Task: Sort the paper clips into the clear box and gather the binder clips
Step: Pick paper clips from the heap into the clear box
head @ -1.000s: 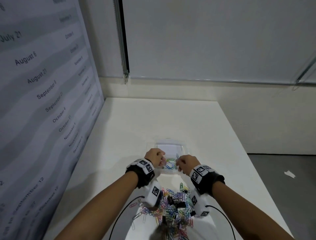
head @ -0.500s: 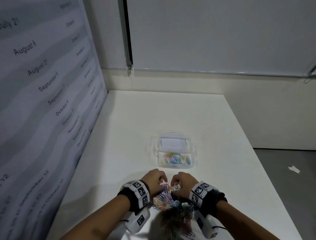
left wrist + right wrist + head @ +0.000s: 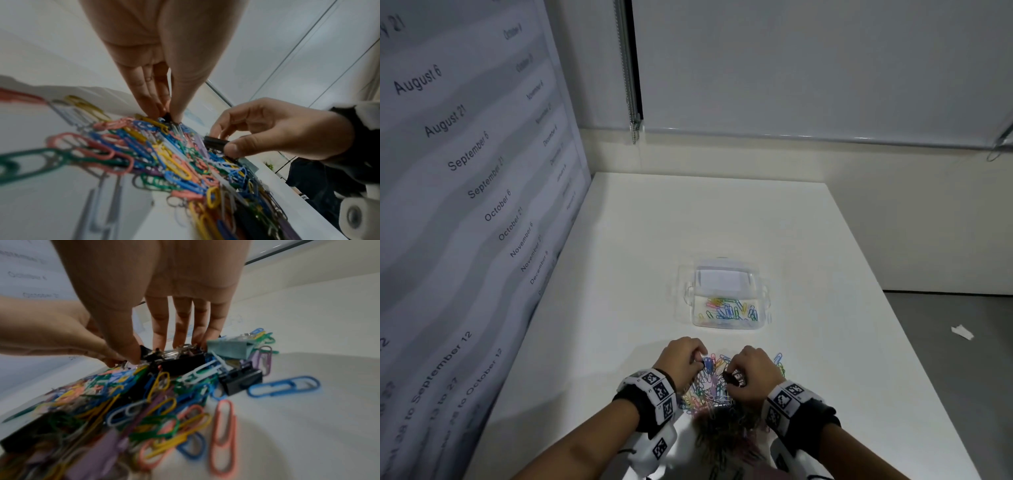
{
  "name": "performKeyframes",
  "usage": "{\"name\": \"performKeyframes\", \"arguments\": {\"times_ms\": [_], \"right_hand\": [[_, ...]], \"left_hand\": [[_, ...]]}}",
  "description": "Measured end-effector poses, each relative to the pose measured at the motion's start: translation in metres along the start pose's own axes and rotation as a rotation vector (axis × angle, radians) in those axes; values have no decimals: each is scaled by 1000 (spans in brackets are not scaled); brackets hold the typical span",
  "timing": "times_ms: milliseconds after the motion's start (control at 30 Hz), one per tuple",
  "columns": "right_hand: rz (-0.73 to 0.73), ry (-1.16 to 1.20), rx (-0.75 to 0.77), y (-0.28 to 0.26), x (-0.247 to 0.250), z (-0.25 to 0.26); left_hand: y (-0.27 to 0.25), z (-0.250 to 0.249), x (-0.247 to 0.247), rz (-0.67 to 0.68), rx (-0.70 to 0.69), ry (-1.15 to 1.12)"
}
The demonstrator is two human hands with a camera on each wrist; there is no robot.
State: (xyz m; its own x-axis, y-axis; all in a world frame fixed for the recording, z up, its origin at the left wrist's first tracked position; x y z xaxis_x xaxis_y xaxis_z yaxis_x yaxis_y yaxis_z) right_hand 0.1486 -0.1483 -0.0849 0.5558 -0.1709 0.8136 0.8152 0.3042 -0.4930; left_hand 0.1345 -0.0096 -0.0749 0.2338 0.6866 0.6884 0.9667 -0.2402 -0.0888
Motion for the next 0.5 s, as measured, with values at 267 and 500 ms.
{"name": "performKeyframes", "arguments": {"times_ms": [267,500], "right_hand": [[-119,17,-47,-7,26,0],[4,-54,110,4,11,43]], "left_hand": [[-8,3,1,4,-20,60],[-9,-7,11,-58,-41,20]]}}
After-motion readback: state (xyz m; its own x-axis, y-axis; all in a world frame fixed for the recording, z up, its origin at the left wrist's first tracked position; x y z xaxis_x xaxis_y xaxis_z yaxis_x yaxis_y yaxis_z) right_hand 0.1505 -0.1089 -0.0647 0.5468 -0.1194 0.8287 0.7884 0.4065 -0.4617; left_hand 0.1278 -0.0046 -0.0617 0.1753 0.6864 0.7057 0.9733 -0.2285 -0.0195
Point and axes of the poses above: each hand's wrist, its own y-axis towards the middle knuckle, its own x-axis out of the back of the hand, z = x × y, the point moved 8 cm from there along y, towards the middle knuckle, and after that the axes turned 15 degrees about -x, right-handed, at the moved point
